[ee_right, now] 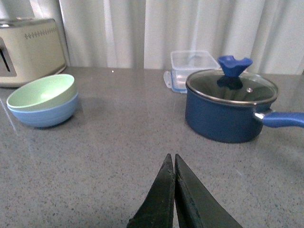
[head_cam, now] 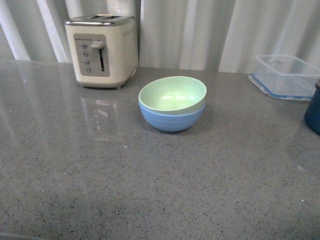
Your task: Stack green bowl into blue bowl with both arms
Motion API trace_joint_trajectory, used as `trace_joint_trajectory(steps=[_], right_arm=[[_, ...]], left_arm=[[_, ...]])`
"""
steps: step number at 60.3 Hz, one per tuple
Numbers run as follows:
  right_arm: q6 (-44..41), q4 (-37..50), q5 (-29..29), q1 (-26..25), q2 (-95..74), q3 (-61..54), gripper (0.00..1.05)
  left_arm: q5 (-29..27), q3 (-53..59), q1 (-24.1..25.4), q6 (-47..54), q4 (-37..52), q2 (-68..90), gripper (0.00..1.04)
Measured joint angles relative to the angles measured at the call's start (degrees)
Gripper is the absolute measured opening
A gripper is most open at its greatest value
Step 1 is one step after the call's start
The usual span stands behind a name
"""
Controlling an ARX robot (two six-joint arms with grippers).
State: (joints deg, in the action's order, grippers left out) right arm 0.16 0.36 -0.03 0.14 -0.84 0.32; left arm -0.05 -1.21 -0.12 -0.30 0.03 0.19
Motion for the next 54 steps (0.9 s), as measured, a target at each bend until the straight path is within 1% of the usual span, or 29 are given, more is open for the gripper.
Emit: trace_joint_trajectory(steps=[10,12,14,15,17,20,25,27,30,37,43,44,48,54], right_arm=[[0.0,-0.3,0.0,0.0,0.6,0.0,0.01],[0.0,-0.3,0.0,0.0,0.6,0.0,0.04],[-0.1,-0.3,0.0,0.0,0.6,0.0,0.11],[-0.1,-0.3,0.0,0.0,0.6,0.0,0.13],[-0.1,-0.3,0.0,0.0,0.6,0.0,0.22],[-0.1,-0.3,0.0,0.0,0.6,0.0,0.32],[0.0,-0.3,0.0,0.0,0.6,0.0,0.45],[-0.1,-0.3,0.0,0.0,0.6,0.0,0.52],[0.0,-0.3,0.0,0.0,0.6,0.0,0.59],[0.0,-0.3,0.0,0.0,0.6,0.0,0.8],[0.0,-0.3,0.0,0.0,0.6,0.0,0.96],[0.0,-0.3,0.0,0.0,0.6,0.0,0.97],[0.0,-0.3,0.0,0.0,0.6,0.0,0.94],[0.0,-0.3,0.0,0.0,0.6,0.0,0.95]], left_arm=[[0.0,0.0,0.0,0.0,0.0,0.0,0.98],[0.0,0.0,0.0,0.0,0.0,0.0,0.98],[0.0,0.0,0.0,0.0,0.0,0.0,0.98],[0.0,0.0,0.0,0.0,0.0,0.0,0.98],[0.0,0.0,0.0,0.0,0.0,0.0,0.98],[0.0,0.0,0.0,0.0,0.0,0.0,0.98],[0.0,0.0,0.0,0.0,0.0,0.0,0.98],[0.0,0.0,0.0,0.0,0.0,0.0,0.98],[0.0,0.0,0.0,0.0,0.0,0.0,0.98],[0.0,0.0,0.0,0.0,0.0,0.0,0.98],[0.0,0.0,0.0,0.0,0.0,0.0,0.98],[0.0,0.0,0.0,0.0,0.0,0.0,0.98],[0.0,0.0,0.0,0.0,0.0,0.0,0.98],[0.0,0.0,0.0,0.0,0.0,0.0,0.98]])
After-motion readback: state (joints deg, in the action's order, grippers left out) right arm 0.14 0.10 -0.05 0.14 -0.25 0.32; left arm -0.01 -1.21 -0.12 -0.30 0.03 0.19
